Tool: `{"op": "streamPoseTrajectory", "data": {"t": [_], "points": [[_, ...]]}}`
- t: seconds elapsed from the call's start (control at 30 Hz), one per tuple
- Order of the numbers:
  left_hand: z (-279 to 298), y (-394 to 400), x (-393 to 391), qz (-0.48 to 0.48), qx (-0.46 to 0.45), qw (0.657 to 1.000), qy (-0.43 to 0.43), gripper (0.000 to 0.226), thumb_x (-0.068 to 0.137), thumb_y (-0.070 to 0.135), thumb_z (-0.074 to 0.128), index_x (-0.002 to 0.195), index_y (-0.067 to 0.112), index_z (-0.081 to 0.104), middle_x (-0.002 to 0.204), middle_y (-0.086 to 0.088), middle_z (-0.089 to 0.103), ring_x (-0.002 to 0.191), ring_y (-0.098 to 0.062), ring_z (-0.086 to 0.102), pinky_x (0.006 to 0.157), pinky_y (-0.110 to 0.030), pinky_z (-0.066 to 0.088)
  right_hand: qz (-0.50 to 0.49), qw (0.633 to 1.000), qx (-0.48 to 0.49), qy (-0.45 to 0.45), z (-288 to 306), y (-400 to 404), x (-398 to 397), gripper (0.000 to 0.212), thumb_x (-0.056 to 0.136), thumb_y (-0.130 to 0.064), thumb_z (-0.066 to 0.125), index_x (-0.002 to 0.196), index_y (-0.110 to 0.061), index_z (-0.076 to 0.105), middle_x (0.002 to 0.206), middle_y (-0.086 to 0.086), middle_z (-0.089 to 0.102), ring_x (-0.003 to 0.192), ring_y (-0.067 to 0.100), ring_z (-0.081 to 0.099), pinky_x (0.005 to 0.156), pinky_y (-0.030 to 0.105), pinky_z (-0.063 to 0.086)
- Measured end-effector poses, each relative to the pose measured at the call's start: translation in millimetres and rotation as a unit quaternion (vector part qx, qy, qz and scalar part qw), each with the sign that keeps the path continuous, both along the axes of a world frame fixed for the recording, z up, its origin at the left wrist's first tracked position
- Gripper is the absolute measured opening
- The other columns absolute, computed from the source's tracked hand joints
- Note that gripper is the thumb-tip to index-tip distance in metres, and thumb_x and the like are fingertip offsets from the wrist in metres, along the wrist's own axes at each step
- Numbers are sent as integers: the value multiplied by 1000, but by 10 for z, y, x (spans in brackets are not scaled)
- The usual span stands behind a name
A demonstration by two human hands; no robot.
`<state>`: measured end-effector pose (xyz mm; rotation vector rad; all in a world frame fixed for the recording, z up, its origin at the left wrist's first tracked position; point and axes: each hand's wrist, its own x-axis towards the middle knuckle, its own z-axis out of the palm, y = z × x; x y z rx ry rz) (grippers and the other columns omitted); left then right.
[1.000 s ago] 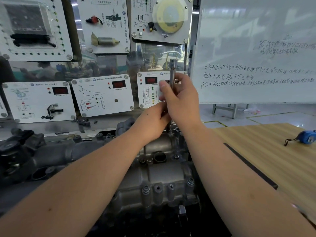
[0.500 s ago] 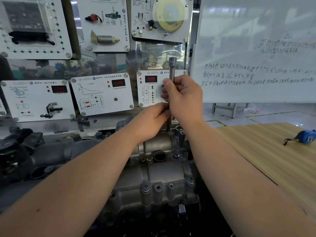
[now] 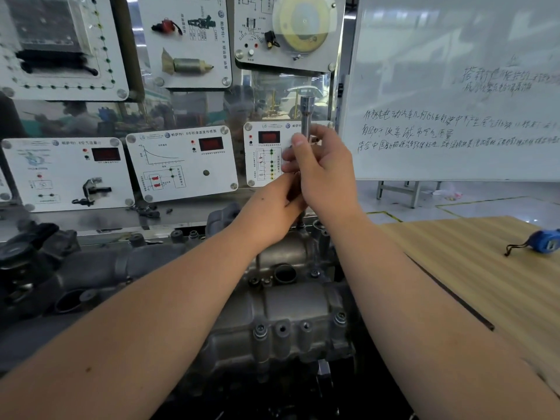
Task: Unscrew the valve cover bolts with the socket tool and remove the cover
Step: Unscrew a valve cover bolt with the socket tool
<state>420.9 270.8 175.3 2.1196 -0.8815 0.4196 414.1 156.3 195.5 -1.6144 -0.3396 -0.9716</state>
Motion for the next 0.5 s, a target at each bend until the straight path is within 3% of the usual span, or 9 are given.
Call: {"op": "streamPoseTrajectory", "data": {"t": [0.13, 0.27, 0.4, 0.5], "points": [[2, 29, 13, -27, 9, 1000, 10, 9, 106, 24, 50, 111, 27, 58, 98, 13, 66, 89, 4, 62, 71, -11, 44, -38, 999, 17, -11, -4, 16, 0, 16, 100, -29, 62, 88, -23, 54, 79, -6, 76, 67, 6, 72, 61, 16, 51], [11, 33, -1, -33, 18, 999, 39, 20, 108, 26, 46, 116, 17, 62, 104, -8, 71, 98, -25, 66, 88, -46, 54, -49, 999, 2, -10, 8, 32, -13, 18, 104, -28, 54, 89, -22, 62, 79, -8, 74, 67, 5, 70, 60, 13, 49], [14, 53, 7, -31, 9, 999, 40, 14, 107, 22, 49, 109, 19, 62, 98, -7, 72, 88, -21, 64, 78, -40, 53, -57, 998, -35, -5, 12, 51, -27, 26, 107, -30, 45, 87, -30, 62, 82, -8, 73, 68, 5, 68, 66, 22, 52], [19, 47, 14, -17, 7, 999, 38, 14, 105, 23, 52, 116, 20, 59, 99, 1, 71, 87, -13, 66, 75, -33, 53, -74, 996, -46, -3, -11, 52, -15, 28, 104, -36, 51, 88, -19, 66, 79, -4, 71, 70, 9, 67, 68, 28, 54]]}}
